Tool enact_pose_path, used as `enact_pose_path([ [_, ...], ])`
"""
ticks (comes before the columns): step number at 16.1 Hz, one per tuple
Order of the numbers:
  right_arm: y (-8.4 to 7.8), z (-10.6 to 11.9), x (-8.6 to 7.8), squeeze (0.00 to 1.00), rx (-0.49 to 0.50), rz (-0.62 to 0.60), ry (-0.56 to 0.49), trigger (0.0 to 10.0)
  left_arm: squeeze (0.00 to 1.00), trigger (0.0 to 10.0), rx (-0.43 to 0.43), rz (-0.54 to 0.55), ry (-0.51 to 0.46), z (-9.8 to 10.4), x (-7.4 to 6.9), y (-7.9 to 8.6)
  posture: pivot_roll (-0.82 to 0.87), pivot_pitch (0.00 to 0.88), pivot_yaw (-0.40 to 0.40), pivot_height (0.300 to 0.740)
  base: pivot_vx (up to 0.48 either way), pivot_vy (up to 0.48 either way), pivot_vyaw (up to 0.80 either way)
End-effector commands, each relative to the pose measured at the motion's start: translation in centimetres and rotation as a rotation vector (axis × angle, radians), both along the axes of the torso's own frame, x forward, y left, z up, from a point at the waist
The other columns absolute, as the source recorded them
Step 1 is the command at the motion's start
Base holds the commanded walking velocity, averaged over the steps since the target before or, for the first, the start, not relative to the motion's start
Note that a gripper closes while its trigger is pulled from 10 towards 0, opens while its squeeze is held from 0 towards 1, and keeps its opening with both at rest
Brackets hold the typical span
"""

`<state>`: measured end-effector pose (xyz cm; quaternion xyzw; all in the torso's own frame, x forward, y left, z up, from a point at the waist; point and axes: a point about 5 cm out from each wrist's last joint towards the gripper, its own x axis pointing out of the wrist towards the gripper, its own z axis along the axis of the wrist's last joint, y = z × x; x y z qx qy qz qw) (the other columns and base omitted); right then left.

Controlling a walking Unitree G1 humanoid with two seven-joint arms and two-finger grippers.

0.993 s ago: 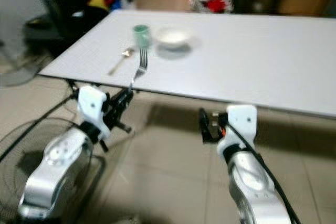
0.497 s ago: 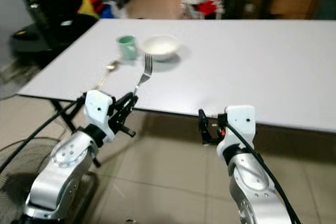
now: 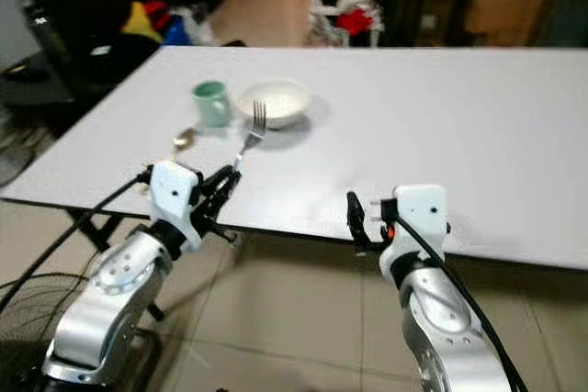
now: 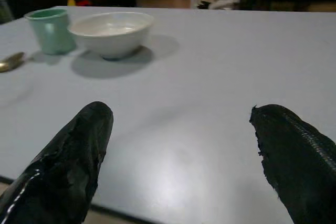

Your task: Setting the table

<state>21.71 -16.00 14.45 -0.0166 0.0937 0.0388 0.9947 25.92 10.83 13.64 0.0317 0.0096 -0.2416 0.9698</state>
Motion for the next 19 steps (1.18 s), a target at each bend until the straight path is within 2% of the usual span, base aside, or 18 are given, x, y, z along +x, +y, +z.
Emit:
enact_pose_path([
  [1,0.7,0.3,0.1,0.00,0.015,0.038,-0.007,10.0,0.00,10.0,0.014,0.030,-0.008,0.1,0.1,0.8,0.03,0.000,0.091,0.740,0.360,0.000,0.00],
  [7,0.5,0.2,0.1,0.00,0.005,0.050,-0.001,10.0,0.00,10.0,0.016,0.052,0.002,-0.1,0.0,0.9,0.03,0.000,0.073,0.740,0.352,0.000,0.00],
  [10,-0.3,-0.3,0.2,0.00,-0.021,0.063,0.010,10.0,0.00,10.0,0.040,0.083,0.012,-0.5,-0.4,1.6,0.03,0.000,0.043,0.740,0.336,0.000,0.00],
  [11,-0.8,-0.7,0.2,0.00,-0.034,0.063,0.019,10.0,0.00,10.0,0.059,0.091,0.017,-0.8,-0.9,2.2,0.04,0.000,0.031,0.740,0.000,0.000,0.00],
  [13,-0.8,-0.8,0.1,0.00,-0.029,0.060,0.024,10.0,0.00,10.0,0.066,0.106,0.033,-1.0,-1.1,2.7,0.04,0.000,0.031,0.740,0.000,0.000,0.00],
  [15,-0.6,-0.8,0.1,0.00,-0.027,0.064,0.022,10.0,0.00,10.0,0.068,0.104,0.034,-1.1,-1.1,2.7,0.04,0.000,0.033,0.740,0.000,0.000,0.00],
  [19,-0.9,-0.7,-0.1,0.00,-0.035,0.061,0.013,10.0,0.00,10.0,0.042,0.081,0.032,-1.2,-0.9,1.4,0.02,0.000,0.052,0.740,0.000,-0.155,0.00],
])
